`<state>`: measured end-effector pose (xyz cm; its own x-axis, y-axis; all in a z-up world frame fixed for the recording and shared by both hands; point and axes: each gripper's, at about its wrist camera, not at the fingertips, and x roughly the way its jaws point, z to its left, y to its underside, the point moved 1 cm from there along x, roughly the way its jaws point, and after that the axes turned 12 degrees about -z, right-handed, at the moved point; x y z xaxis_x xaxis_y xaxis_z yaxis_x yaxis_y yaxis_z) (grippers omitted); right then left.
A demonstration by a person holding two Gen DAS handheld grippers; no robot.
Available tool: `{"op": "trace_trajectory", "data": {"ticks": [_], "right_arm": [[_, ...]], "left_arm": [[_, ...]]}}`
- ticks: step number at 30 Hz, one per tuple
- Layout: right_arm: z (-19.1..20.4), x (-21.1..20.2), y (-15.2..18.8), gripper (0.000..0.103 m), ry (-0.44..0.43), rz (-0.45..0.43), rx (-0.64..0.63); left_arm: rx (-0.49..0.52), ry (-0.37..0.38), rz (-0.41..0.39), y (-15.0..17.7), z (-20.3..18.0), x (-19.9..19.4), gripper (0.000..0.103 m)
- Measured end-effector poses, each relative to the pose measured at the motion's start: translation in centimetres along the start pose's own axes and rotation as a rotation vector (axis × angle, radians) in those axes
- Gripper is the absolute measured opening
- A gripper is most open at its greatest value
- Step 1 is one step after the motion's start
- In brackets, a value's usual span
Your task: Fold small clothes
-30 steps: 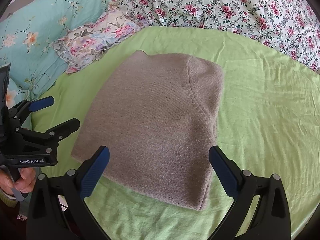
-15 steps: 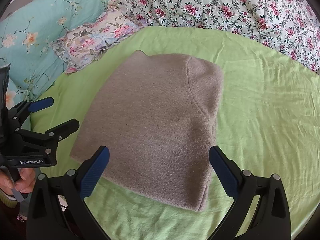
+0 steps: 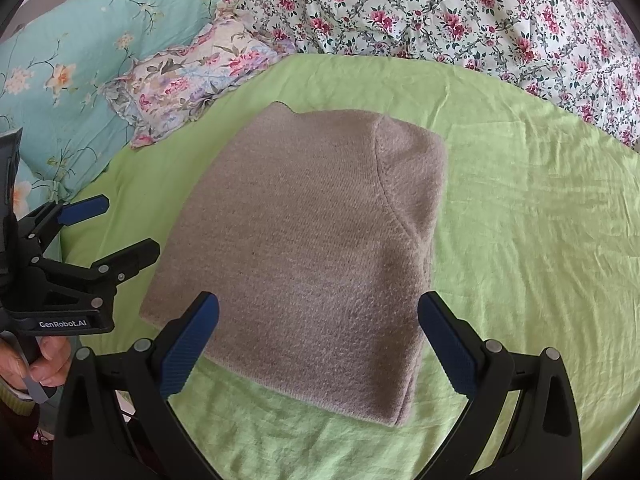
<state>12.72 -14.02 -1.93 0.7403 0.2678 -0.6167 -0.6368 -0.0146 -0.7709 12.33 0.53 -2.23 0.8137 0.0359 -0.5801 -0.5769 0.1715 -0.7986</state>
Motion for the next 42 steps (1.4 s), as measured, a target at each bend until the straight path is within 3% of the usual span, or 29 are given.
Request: {"op": "trace_trajectory", "data": {"ticks": [42], "right_arm": [[-0.36, 0.05, -0.38, 0.100, 0.001, 0.003, -0.007]], "left_arm": [[0.006, 0.007, -0.001, -0.10, -0.43, 0.25, 0.102]]}}
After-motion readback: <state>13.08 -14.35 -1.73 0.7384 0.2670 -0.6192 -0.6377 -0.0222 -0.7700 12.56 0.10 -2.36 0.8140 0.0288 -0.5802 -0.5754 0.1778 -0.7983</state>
